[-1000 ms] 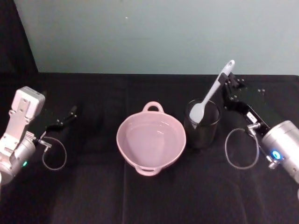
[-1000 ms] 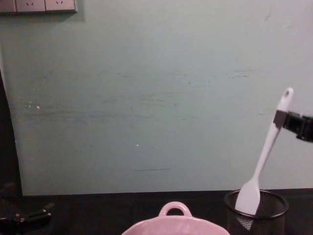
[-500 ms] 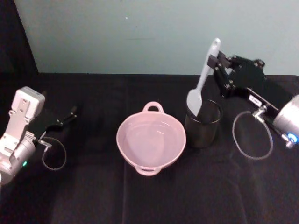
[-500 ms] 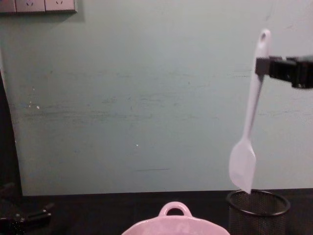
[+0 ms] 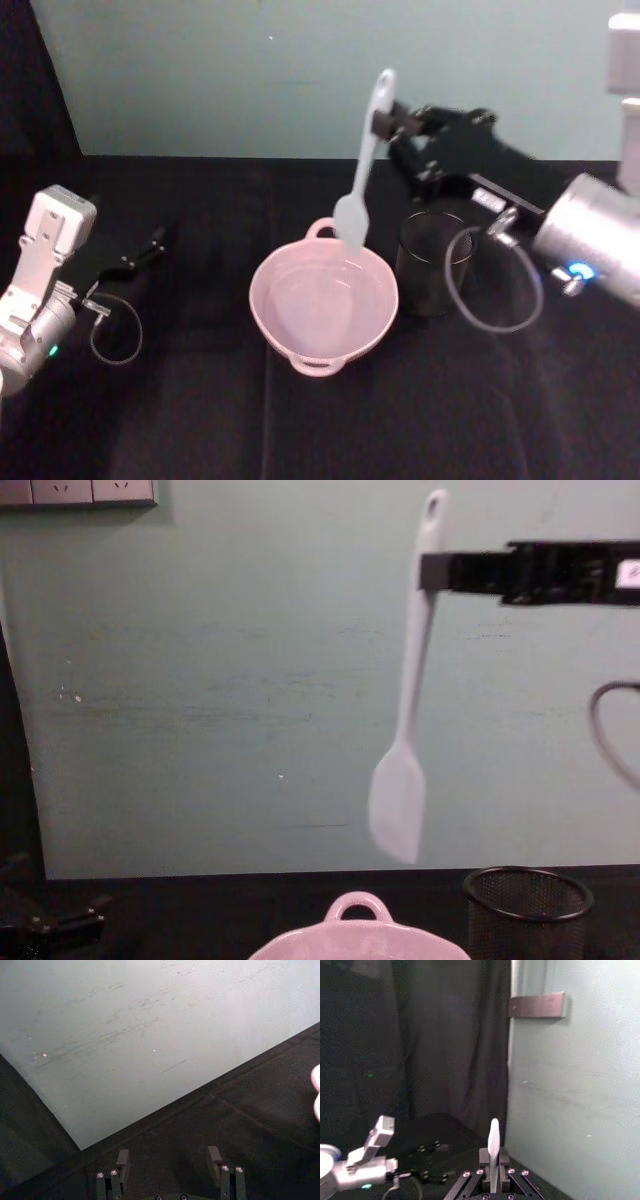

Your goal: Use the one hand to pick up the spoon and stir the clear water in the bowl.

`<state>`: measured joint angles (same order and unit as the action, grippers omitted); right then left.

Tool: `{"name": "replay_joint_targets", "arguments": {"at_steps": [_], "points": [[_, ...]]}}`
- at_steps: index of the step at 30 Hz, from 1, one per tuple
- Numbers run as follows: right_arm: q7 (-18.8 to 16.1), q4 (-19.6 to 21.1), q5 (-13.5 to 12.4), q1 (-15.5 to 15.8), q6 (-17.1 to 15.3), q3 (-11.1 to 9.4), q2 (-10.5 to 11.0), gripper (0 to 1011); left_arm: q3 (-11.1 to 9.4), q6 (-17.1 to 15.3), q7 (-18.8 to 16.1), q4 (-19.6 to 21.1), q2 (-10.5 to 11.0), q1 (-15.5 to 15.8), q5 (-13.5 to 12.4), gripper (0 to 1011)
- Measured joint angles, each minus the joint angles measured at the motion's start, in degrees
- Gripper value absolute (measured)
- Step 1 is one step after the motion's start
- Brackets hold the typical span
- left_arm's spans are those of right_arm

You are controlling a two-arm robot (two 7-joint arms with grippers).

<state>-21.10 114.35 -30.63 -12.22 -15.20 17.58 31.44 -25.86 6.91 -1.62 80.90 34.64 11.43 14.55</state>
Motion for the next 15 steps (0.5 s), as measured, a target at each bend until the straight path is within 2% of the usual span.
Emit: {"name": "replay_joint_targets", "arguments": {"at_steps": [3,6,9,15], "points": [[-0.87,-2.81,0.13,-1.38,0.14,3.13,-0.77,109,0.0,0.0,0.0,0.0,0.0,0.0,-0.01,1011],[-1.17,-5.77,1.25,-2.19,1.25,5.36,-1.22,109,0.0,0.0,0.0,0.0,0.0,0.0,0.0,1011],[-1.63,-8.56,2.94,-2.73,3.29,6.85,-1.32,109,0.0,0.0,0.0,0.0,0.0,0.0,0.0,1011],[-2.29,-12.53,6.12,-3.11,7.26,7.82,-1.29,109,0.0,0.0,0.0,0.0,0.0,0.0,0.0,1011]]}}
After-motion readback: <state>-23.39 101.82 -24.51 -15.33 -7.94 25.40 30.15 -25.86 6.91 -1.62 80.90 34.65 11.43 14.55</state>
